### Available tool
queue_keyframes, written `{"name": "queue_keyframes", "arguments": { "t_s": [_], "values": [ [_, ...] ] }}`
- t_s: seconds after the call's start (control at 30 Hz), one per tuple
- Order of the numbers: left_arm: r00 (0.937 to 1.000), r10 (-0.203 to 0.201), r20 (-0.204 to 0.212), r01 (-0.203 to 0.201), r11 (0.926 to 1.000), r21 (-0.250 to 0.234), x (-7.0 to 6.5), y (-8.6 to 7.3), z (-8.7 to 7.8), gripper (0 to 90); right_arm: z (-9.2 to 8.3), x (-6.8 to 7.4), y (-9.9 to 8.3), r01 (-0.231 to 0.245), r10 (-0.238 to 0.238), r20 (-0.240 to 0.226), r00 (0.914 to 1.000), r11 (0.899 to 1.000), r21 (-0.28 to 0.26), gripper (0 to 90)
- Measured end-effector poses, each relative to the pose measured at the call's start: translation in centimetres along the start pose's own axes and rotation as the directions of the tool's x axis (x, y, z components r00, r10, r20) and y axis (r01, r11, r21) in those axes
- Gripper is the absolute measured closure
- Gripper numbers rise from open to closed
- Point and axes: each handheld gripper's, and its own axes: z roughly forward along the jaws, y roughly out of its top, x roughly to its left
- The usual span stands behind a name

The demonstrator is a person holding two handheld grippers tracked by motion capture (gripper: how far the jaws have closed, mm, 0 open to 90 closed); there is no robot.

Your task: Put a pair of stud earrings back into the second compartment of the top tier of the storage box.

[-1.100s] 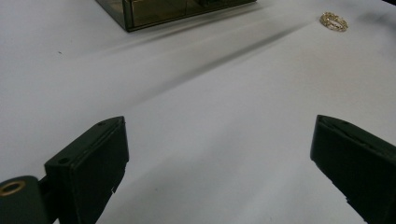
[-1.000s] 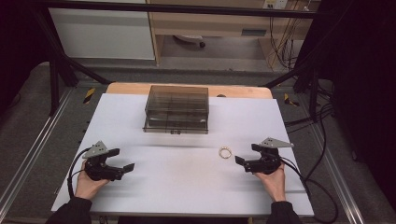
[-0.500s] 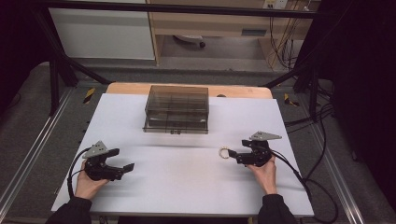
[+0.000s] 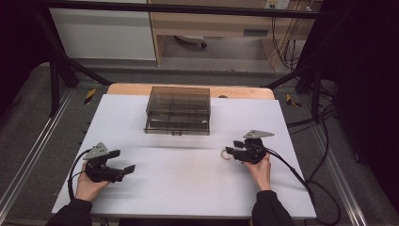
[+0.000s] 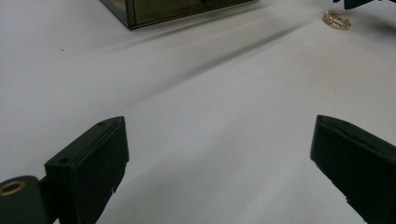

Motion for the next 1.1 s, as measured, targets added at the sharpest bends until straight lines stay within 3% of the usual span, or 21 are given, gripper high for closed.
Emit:
{"name": "queue_keyframes", "arguments": {
  "t_s": [0.5,0.83,1.1],
  "values": [
    [1.0,0.0,0.0,0.0,1.0,0.002,0.0,0.0,0.02,4.5,0.85,-0.38,-0.25,0.022,-0.021,-0.015,0.9997,0.998,0.058,76.0],
    [1.0,-0.001,-0.001,0.001,1.0,-0.001,0.01,0.01,-0.04,4.7,0.9,-0.42,-0.29,0.025,-0.024,-0.015,0.9996,0.997,0.069,85.0],
    [1.0,-0.004,-0.002,0.004,1.0,-0.005,0.07,0.01,-0.1,4.9,0.56,-0.38,-0.09,0.013,-0.012,-0.017,0.9998,0.998,0.055,86.1]
  ]
}}
